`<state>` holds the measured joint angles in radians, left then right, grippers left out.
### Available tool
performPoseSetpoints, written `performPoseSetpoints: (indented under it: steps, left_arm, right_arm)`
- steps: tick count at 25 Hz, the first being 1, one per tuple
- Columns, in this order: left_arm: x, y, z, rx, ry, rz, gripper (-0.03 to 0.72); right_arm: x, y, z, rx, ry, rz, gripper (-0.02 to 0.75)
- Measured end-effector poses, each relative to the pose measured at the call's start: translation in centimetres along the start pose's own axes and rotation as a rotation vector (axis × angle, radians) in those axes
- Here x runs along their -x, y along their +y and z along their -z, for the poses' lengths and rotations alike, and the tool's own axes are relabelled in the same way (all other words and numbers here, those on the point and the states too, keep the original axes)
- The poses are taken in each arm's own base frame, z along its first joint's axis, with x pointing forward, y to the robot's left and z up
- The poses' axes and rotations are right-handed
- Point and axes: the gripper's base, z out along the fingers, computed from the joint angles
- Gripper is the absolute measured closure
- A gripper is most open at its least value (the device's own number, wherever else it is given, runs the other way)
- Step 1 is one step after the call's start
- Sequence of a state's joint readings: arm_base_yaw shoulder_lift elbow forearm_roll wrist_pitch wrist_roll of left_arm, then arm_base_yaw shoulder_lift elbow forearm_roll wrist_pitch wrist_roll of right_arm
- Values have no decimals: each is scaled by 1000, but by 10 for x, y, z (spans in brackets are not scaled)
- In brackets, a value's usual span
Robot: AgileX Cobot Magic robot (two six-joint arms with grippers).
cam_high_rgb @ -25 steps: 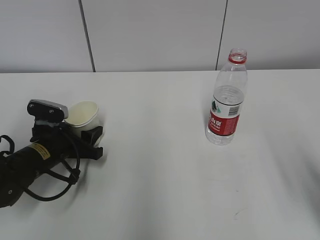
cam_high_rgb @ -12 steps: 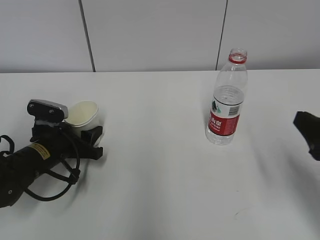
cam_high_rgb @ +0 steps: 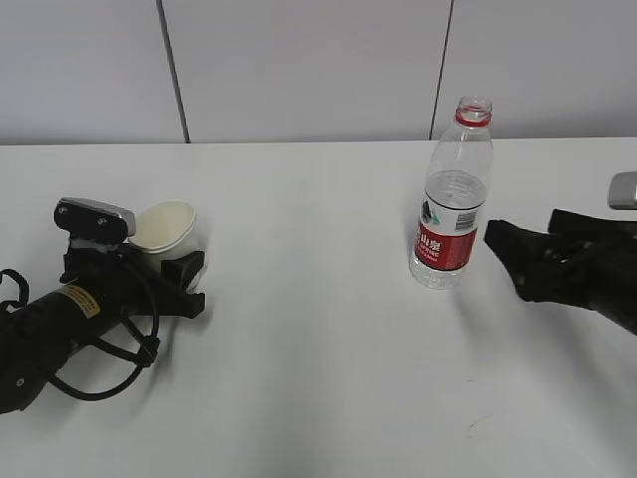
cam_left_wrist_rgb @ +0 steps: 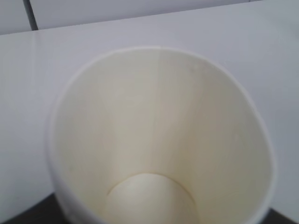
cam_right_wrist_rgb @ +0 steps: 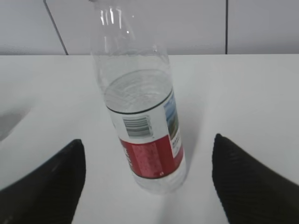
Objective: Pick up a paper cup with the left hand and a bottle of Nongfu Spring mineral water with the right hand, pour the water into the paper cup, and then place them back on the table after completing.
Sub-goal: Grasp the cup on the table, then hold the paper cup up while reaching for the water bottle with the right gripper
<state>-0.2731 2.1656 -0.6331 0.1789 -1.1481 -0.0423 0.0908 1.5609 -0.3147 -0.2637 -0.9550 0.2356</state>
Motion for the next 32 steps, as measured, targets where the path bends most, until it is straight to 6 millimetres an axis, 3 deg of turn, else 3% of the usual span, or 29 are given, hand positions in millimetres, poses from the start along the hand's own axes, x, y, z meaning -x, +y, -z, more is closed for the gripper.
performPoseSetpoints:
  steps: [5, 13, 32]
  left_arm:
    - [0, 0, 0, 0, 0, 0, 321]
    - [0, 0, 0, 0, -1, 0, 321]
    - [0, 0, 0, 0, -1, 0, 322]
  right_arm:
    - [-18, -4, -31, 49, -21, -15, 108]
    - [-39, -11, -60, 50, 26, -30, 107]
    - [-13, -11, -96, 128, -89, 42, 106]
